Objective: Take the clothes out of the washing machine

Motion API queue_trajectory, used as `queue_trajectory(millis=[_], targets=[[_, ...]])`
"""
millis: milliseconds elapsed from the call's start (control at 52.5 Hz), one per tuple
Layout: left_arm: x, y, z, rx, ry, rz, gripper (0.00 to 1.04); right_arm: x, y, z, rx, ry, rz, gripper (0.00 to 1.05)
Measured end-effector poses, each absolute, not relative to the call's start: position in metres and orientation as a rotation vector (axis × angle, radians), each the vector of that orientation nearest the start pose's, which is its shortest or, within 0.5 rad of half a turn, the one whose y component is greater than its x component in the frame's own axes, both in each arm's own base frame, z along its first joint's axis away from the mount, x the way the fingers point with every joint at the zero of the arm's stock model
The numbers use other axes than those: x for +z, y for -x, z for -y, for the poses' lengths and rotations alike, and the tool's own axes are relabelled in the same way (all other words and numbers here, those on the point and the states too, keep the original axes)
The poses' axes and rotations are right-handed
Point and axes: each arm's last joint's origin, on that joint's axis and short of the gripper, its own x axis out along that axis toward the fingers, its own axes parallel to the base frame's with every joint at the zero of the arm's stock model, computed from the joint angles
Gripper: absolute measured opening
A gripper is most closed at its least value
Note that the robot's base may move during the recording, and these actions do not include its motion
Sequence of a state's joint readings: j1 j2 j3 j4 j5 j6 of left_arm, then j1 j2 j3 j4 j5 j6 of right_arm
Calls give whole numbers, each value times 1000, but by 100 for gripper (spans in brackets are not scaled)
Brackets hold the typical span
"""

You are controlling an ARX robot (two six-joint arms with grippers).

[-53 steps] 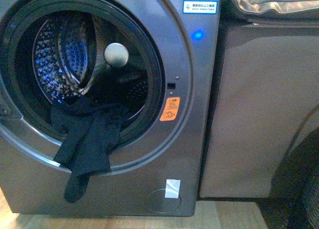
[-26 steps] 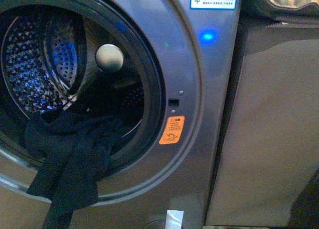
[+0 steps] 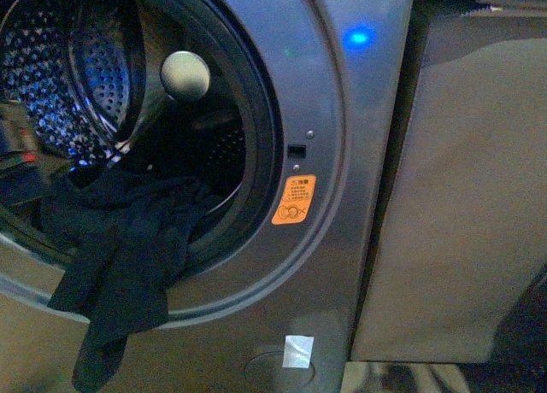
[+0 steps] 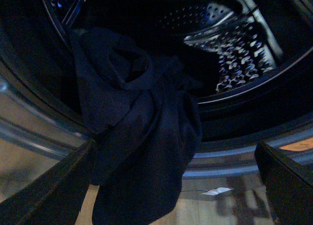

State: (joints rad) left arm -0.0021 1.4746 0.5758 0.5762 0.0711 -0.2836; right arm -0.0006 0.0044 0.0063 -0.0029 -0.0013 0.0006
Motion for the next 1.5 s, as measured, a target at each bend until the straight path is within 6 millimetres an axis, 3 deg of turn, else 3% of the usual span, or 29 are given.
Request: queue_trajectory(millis=[190,495,704,895,1199,1466,1504], targets=[[161,-354,27,-19,239,-397,98,165,-98,0,1,0,-1,97],[141,-421,57,-24,200,-446,98,165,-98,0,1,-1,-1,97],[130,-459,60,43,174,-454,98,165,-98,0,1,-1,-1,97],[108,-475,52,122,45,-479,98,165,-98,0,1,-1,-1,97],[88,-478,49,151,-189,-596,98,165,-98,0,1,-1,-1,97],[86,-476,45,191,-177,-731,98,165,-98,0,1,-1,-1,97],[87,-475,44,196,-164,-743,94,165,-98,0,1,-1,-1,97]])
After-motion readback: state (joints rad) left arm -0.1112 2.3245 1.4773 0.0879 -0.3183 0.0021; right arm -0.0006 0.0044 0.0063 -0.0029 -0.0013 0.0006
